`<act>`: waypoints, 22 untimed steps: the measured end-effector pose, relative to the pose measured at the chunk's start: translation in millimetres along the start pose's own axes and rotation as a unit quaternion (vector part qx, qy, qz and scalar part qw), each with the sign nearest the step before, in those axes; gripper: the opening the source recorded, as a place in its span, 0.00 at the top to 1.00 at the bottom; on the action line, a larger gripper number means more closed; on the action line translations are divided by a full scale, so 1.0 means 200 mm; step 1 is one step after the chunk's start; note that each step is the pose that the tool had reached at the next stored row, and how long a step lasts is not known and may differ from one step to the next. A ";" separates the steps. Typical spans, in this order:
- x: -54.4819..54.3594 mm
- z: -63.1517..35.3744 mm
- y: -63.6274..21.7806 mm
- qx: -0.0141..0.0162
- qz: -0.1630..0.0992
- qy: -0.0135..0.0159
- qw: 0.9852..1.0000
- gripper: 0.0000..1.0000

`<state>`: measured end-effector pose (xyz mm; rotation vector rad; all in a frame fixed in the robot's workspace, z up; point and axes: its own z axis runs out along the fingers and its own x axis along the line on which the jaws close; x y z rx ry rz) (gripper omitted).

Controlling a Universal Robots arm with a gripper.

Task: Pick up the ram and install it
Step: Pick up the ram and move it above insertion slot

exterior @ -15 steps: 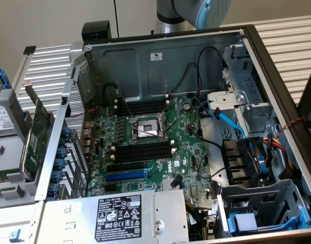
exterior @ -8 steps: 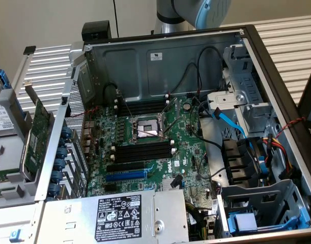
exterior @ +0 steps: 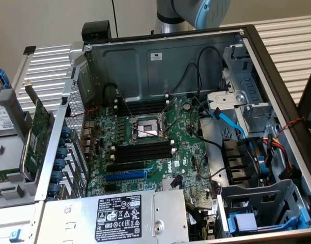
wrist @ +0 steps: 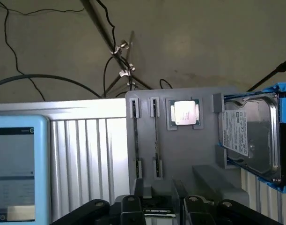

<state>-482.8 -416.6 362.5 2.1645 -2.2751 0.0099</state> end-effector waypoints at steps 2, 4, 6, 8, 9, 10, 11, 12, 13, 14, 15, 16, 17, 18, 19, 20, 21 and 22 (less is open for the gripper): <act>0.00 0.018 0.000 0.000 -0.004 0.000 1.000 0.58; 0.00 0.036 0.000 0.000 -0.008 0.000 1.000 0.58; 0.01 0.054 0.000 0.000 -0.012 0.000 1.000 0.58; 0.01 0.073 0.000 0.000 -0.016 0.000 1.000 0.58; 0.01 0.082 0.000 0.000 -0.018 -0.001 1.000 0.58; 0.01 0.091 -0.001 0.000 -0.020 -0.001 1.000 0.58; 0.02 0.100 0.000 0.000 -0.022 -0.001 1.000 0.58; 0.02 0.109 0.000 0.000 -0.024 -0.001 1.000 0.58; 0.03 0.118 0.000 0.000 -0.025 -0.002 1.000 0.58; 0.04 0.127 0.000 0.000 -0.027 -0.003 1.000 0.58; 0.05 0.137 -0.001 0.000 -0.029 -0.003 1.000 0.58; 0.06 0.146 -0.001 0.000 -0.031 -0.004 1.000 0.58; 0.06 0.155 -0.001 0.000 -0.033 -0.004 0.999 0.58; 0.07 0.164 -0.001 0.000 -0.035 -0.004 0.999 0.58; 0.07 0.173 -0.001 0.000 -0.036 -0.005 0.999 0.58; 0.08 0.182 -0.002 0.000 -0.038 -0.005 0.999 0.58; 0.09 0.191 -0.002 0.000 -0.039 -0.005 0.999 0.58; 0.10 0.200 -0.002 0.000 -0.040 -0.005 0.999 0.58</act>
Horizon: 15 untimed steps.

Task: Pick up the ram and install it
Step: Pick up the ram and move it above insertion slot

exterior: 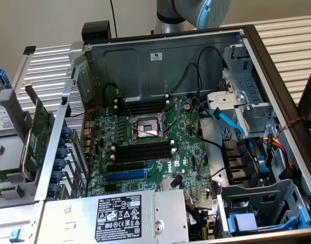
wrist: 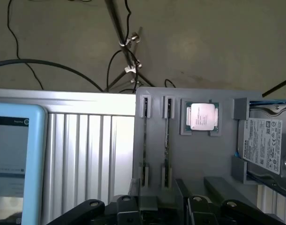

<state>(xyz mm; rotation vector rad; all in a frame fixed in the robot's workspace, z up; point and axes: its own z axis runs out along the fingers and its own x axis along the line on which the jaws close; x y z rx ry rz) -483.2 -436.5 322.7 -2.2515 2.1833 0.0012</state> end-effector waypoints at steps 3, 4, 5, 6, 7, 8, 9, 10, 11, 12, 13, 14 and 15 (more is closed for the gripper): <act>0.03 0.028 0.001 0.000 -0.002 0.000 1.000 0.58; 0.03 0.038 0.001 0.000 -0.002 0.000 1.000 0.58; 0.04 0.047 0.001 0.000 -0.002 0.000 1.000 0.58; 0.04 0.055 0.001 0.000 -0.002 0.000 1.000 0.58; 0.05 0.064 0.001 0.000 -0.002 -0.001 1.000 0.58; 0.05 0.073 0.001 0.000 -0.002 -0.001 1.000 0.58; 0.05 0.082 0.001 0.000 -0.002 -0.001 1.000 0.58; 0.05 0.092 0.000 0.000 -0.002 -0.001 1.000 0.58; 0.06 0.100 0.000 -0.001 -0.002 0.000 1.000 0.58; 0.06 0.110 0.000 -0.001 -0.002 -0.001 1.000 0.58; 0.06 0.119 -0.001 -0.001 -0.002 -0.001 1.000 0.58; 0.06 0.128 -0.001 -0.001 -0.002 -0.001 1.000 0.58; 0.06 0.137 -0.002 -0.001 -0.002 -0.001 1.000 0.58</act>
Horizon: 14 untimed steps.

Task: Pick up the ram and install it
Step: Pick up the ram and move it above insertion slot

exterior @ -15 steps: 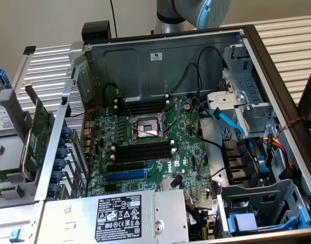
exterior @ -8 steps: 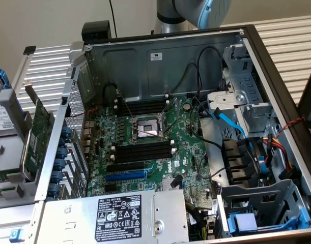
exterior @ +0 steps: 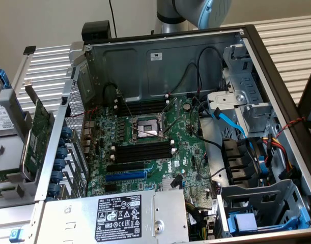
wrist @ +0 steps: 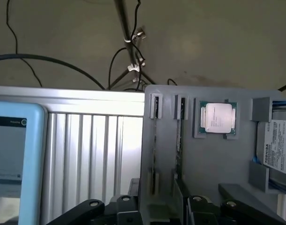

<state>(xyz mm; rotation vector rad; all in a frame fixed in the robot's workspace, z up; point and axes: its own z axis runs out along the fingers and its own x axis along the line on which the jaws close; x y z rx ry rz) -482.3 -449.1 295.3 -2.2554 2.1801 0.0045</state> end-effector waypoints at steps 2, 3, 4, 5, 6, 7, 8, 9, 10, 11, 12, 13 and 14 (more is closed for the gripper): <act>0.01 0.018 -0.003 0.000 0.000 0.000 1.000 0.58; 0.01 0.028 -0.007 0.000 0.000 0.000 1.000 0.58; 0.01 0.037 -0.013 0.000 0.000 0.000 1.000 0.58; 0.02 0.046 -0.021 0.000 0.000 0.000 1.000 0.58; 0.02 0.055 -0.028 0.000 0.000 0.000 1.000 0.58; 0.03 0.064 -0.035 0.000 0.000 0.000 1.000 0.58; 0.03 0.073 -0.040 -0.001 0.000 0.000 1.000 0.58; 0.03 0.081 -0.044 -0.002 0.000 0.000 1.000 0.58; 0.03 0.089 -0.048 -0.003 0.000 0.000 1.000 0.58; 0.03 0.097 -0.051 -0.005 0.000 0.000 1.000 0.58; 0.03 0.103 -0.052 -0.006 0.000 0.000 1.000 0.58; 0.03 0.110 -0.052 -0.008 0.000 0.000 1.000 0.58; 0.03 0.116 -0.052 -0.009 0.000 0.000 1.000 0.58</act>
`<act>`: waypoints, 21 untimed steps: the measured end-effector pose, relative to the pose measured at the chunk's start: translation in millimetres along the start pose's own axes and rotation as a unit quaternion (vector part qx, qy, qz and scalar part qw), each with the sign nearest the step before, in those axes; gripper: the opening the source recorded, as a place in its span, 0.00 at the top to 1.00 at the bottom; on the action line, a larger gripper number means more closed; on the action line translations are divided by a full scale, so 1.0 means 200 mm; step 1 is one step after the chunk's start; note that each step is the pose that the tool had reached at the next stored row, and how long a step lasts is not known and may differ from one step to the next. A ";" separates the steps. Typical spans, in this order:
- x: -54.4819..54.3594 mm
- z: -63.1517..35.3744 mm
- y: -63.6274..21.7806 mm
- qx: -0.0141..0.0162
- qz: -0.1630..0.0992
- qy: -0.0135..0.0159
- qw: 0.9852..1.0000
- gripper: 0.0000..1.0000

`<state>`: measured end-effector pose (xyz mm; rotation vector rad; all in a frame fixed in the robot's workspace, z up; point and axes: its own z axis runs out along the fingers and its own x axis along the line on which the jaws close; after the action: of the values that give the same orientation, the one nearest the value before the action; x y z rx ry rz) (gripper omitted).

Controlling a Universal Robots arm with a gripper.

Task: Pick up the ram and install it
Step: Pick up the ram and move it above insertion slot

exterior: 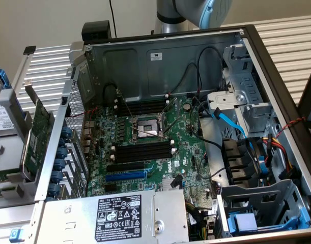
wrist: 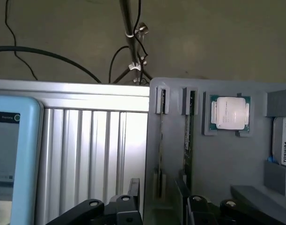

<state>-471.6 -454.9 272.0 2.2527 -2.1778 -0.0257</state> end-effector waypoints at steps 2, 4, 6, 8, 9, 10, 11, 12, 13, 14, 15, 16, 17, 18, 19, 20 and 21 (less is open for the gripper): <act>0.00 0.017 -0.001 -0.001 0.000 0.000 1.000 0.58; 0.00 0.034 -0.002 -0.002 0.000 0.000 1.000 0.58; -0.01 0.046 -0.002 -0.003 0.000 0.001 1.000 0.58; -0.02 0.058 -0.003 -0.005 0.000 0.002 1.000 0.58; -0.02 0.063 -0.003 -0.006 0.000 0.002 1.000 0.58; -0.02 0.067 -0.003 -0.008 -0.001 0.002 1.000 0.58; -0.02 0.069 -0.003 -0.011 -0.001 0.002 1.000 0.58; -0.02 0.070 -0.003 -0.013 -0.001 0.001 1.000 0.58; -0.02 0.071 -0.003 -0.014 -0.002 0.000 1.000 0.58; -0.02 0.076 -0.003 -0.014 -0.004 0.000 1.000 0.58; -0.02 0.084 -0.003 -0.014 -0.006 0.000 1.000 0.58; -0.02 0.090 -0.003 -0.013 -0.006 0.000 1.000 0.58; -0.02 0.095 -0.003 -0.011 -0.006 0.000 1.000 0.58; -0.02 0.097 -0.003 -0.008 -0.006 0.001 1.000 0.58; -0.03 0.099 -0.003 -0.004 -0.006 0.002 1.000 0.58; -0.04 0.101 -0.003 0.000 -0.006 0.003 1.000 0.58; -0.05 0.102 -0.002 0.003 -0.006 0.004 1.000 0.58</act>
<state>-471.8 -445.1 251.7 2.2655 -2.1640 -0.0095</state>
